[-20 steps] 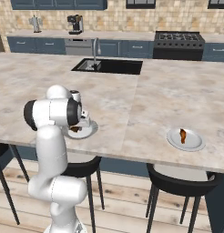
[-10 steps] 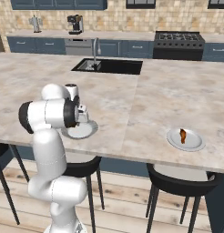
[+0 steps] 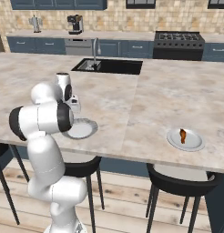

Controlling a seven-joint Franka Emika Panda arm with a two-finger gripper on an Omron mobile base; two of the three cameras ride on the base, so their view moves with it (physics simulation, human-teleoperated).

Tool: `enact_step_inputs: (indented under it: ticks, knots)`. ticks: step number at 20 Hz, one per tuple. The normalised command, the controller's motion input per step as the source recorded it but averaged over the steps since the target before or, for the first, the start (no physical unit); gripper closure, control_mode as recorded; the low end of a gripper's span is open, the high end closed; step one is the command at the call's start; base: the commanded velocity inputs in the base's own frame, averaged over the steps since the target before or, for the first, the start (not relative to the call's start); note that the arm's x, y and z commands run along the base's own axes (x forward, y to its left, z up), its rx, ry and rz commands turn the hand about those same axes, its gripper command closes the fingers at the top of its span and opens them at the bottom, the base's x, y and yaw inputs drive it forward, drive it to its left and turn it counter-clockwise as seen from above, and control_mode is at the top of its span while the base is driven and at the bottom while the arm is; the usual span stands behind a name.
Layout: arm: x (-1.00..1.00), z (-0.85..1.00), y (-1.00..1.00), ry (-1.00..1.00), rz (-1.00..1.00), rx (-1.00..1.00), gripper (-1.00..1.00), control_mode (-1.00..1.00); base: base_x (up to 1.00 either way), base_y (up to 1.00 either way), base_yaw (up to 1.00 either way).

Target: Pick the chicken drumstick and sweet potato from their plates and place them in the bowl. Then put the bowl in the fridge.

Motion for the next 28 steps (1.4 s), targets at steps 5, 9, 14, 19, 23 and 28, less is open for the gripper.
enact_step_inputs:
  ticks: [5,9,14,19,23,28]
  knots:
    - [-0.11,0.41,0.24,-0.11,0.36,0.03,1.0,-1.0,0.0,0.0,0.0]
    - [0.0,0.39,0.28,-0.21,0.32,0.07,1.0,-1.0,0.0,0.0,0.0]
    - [0.0,0.21,0.17,-0.17,0.26,0.11,1.0,-1.0,0.0,0.0,0.0]
    - [0.0,0.03,0.07,-0.23,0.2,0.22,1.0,-1.0,0.0,0.0,0.0]
    - [0.01,0.02,0.09,-0.08,0.07,0.25,1.0,-1.0,0.0,0.0,0.0]
    - [0.17,0.0,0.16,0.0,0.0,0.25,1.0,-1.0,0.0,0.0,0.0]
